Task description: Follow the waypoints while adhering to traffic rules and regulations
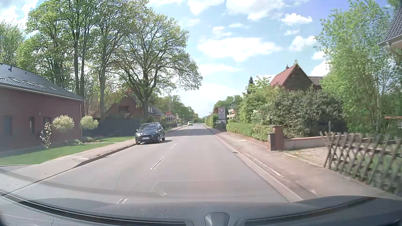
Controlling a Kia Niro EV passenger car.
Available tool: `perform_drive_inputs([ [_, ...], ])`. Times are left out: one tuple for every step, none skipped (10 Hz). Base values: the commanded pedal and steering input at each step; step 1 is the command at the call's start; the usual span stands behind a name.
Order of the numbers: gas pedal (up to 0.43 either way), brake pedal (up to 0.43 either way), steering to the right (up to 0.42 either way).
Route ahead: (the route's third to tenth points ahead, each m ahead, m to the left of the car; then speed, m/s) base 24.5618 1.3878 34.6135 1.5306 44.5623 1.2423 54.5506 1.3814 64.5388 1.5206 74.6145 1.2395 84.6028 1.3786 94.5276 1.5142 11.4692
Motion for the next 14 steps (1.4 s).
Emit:
perform_drive_inputs([
  [0.087,0.000,-0.001],
  [0.087,0.000,-0.001],
  [0.098,0.000,-0.003],
  [0.098,0.000,-0.005],
  [0.110,0.000,-0.009],
  [0.130,0.000,-0.008],
  [0.150,0.000,-0.006],
  [0.150,0.000,-0.005],
  [0.150,0.000,-0.005],
  [0.150,0.000,-0.004],
  [0.150,0.000,-0.003],
  [0.150,0.000,-0.003],
  [0.150,0.000,-0.003],
  [0.150,0.000,-0.003],
])
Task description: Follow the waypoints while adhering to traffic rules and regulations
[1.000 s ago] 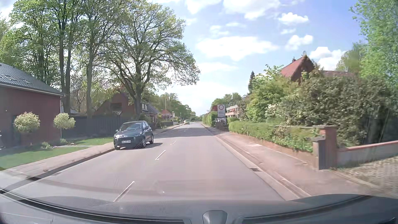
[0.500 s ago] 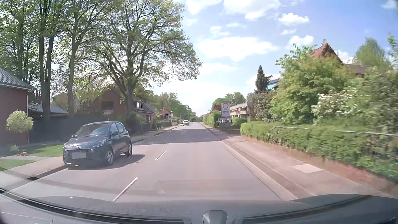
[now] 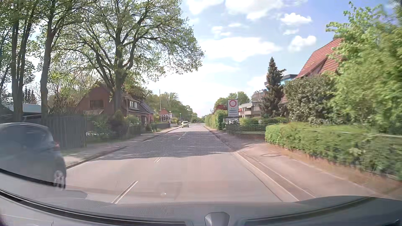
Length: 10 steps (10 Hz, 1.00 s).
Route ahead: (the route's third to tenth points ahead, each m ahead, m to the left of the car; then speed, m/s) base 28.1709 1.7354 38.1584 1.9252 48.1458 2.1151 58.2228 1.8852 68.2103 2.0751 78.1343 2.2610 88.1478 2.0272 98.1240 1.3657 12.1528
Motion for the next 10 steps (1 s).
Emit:
perform_drive_inputs([
  [0.150,0.000,-0.003],
  [0.150,0.000,-0.005],
  [0.150,0.000,-0.005],
  [0.150,0.000,-0.005],
  [0.150,0.000,-0.005],
  [0.138,0.000,-0.005],
  [0.138,0.000,-0.005],
  [0.138,0.000,-0.005],
  [0.138,0.000,-0.005],
  [0.138,0.000,-0.005],
])
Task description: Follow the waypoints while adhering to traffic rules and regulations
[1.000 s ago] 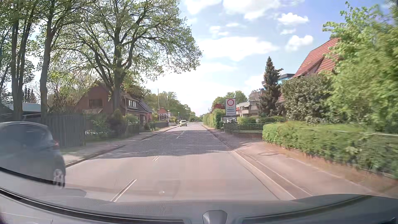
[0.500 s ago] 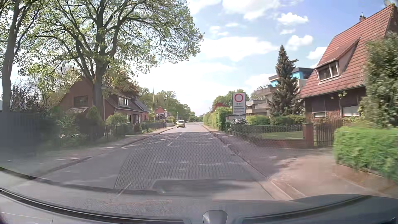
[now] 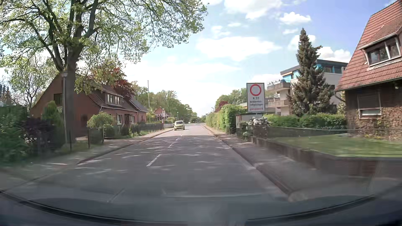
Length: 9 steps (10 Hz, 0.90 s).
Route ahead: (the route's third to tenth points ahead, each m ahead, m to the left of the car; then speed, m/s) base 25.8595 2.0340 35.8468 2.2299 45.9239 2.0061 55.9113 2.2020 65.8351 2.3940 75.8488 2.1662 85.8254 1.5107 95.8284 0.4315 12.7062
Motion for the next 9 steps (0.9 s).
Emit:
perform_drive_inputs([
  [0.138,0.000,-0.005],
  [0.138,0.000,-0.006],
  [0.130,0.000,-0.007],
  [0.087,0.000,-0.007],
  [0.079,0.000,-0.007],
  [0.067,0.000,-0.008],
  [0.059,0.000,-0.008],
  [0.047,0.000,-0.008],
  [0.028,0.000,-0.008],
])
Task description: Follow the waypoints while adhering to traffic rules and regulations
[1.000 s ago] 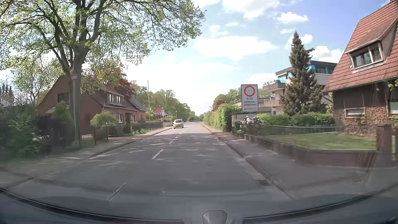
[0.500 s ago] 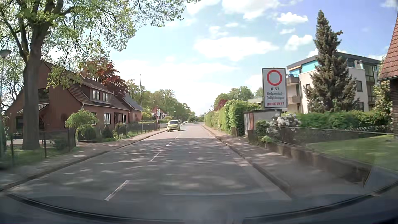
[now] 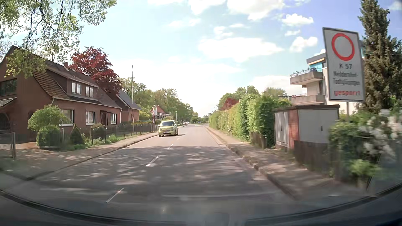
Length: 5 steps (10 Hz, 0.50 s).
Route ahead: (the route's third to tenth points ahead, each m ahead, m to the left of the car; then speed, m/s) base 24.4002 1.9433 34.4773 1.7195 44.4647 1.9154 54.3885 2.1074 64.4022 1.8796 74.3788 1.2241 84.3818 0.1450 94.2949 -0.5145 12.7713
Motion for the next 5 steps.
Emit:
perform_drive_inputs([
  [0.020,0.000,-0.008],
  [0.000,0.000,-0.008],
  [0.000,0.000,-0.008],
  [0.000,0.000,-0.008],
  [0.000,0.000,-0.008],
])
